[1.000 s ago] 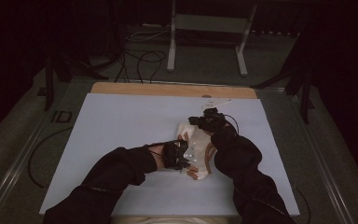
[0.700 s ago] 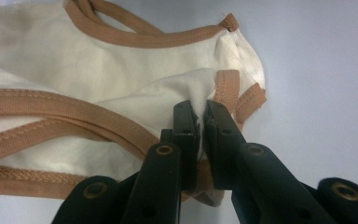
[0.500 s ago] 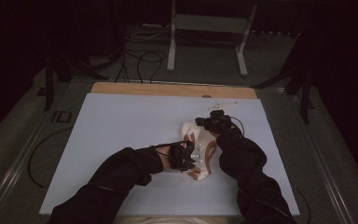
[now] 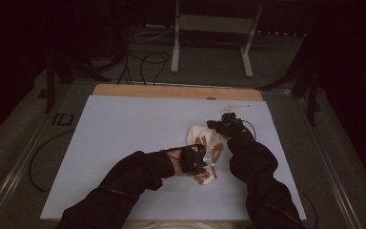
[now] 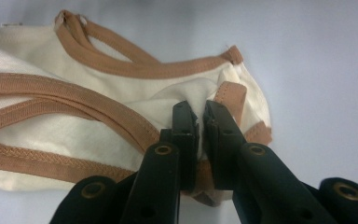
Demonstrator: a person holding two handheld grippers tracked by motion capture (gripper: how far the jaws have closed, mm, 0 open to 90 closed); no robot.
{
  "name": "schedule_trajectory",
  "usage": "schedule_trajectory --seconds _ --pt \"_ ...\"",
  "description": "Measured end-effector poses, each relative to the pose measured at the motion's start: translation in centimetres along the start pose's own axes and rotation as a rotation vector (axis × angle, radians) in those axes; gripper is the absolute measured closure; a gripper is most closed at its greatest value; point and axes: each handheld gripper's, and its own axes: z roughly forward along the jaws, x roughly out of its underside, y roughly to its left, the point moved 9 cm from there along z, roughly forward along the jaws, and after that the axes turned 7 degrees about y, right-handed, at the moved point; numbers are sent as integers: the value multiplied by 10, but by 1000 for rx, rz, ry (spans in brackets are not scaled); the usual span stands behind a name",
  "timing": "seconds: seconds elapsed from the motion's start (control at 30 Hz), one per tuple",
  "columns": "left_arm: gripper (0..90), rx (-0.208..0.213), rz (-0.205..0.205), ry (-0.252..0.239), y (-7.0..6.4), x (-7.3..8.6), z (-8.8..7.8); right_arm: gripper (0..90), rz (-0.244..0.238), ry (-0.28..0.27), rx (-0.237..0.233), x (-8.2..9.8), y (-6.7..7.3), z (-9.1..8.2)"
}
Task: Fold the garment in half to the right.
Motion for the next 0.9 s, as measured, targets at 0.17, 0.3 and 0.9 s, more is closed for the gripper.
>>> schedule_trajectory --seconds 0.17,0.3,0.9 --pt "829 2 -14 -10 -1 -4 2 874 11 0 8 4 -6 -3" --pt "825 7 -12 -6 0 -6 4 874 5 7 18 7 -10 -4" --pt "377 15 -9 -80 -5 -28 -2 540 116 21 23 23 -32 -6"
